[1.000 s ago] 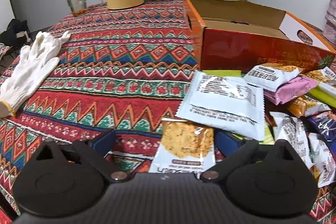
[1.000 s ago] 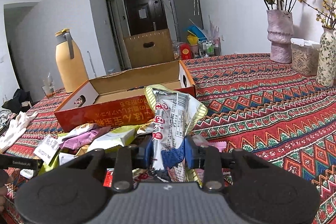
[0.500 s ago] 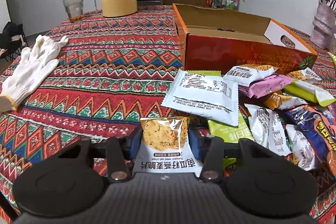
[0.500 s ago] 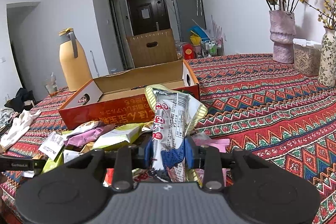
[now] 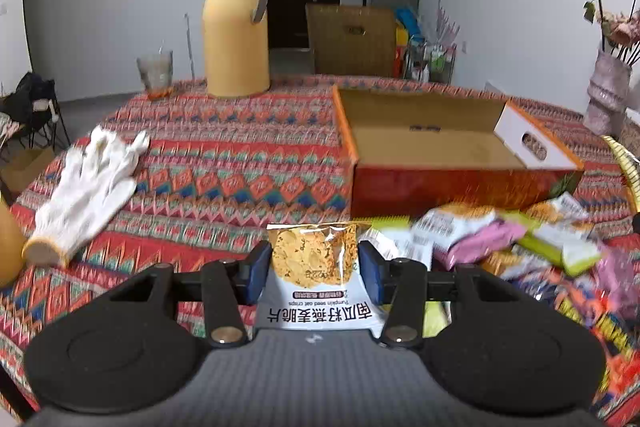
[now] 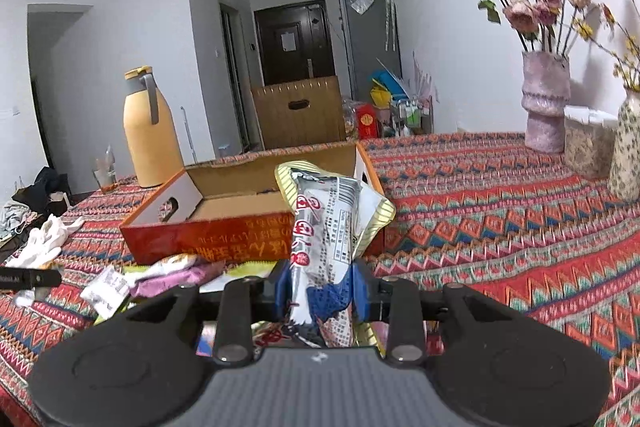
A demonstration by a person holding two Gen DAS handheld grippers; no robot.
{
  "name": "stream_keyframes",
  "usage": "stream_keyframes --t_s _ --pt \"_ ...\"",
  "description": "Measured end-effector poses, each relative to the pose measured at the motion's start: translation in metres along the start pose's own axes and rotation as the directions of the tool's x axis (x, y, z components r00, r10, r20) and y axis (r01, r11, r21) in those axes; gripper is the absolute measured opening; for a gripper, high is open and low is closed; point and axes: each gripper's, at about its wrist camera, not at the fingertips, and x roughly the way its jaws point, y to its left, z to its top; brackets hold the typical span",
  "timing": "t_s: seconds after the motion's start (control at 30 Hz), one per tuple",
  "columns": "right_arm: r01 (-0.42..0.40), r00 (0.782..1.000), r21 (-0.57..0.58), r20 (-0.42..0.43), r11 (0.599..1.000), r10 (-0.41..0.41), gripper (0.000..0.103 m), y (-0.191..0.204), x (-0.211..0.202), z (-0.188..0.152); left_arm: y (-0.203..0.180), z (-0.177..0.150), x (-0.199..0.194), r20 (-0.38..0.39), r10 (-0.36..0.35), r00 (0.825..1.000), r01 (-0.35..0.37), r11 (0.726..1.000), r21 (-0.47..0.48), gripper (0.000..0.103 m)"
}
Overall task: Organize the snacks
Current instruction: 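Carry both packets into the cardboard box and open both grippers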
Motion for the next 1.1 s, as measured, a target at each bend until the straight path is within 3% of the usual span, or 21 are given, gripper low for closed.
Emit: stream_keyframes --t_s 0.37,0.73,0.97,1.1 --pt "-0.026 0.999 -0.054 0.035 0.998 0.028 0.032 0.000 0.047 0.057 -0.038 0.059 0.019 0.072 -0.050 0.996 0.051 0.999 -0.010 0.048" --pt "-0.022 0.998 -0.013 -0.054 1.000 0.021 0.032 0.000 0.142 0.108 -0.065 0.108 0.069 0.061 -0.047 0.997 0.051 0.997 -0.057 0.048" --pt "-0.013 0.986 -0.001 -0.165 1.000 0.013 0.032 0.013 0.203 0.105 -0.082 0.120 0.118 0.014 -0.019 1.000 0.020 0.997 -0.074 0.048" --pt "-0.007 0.983 -0.018 -0.185 1.000 0.003 0.032 0.020 0.222 0.096 -0.085 0.113 0.143 -0.026 -0.005 1.000 0.003 0.997 -0.073 0.048"
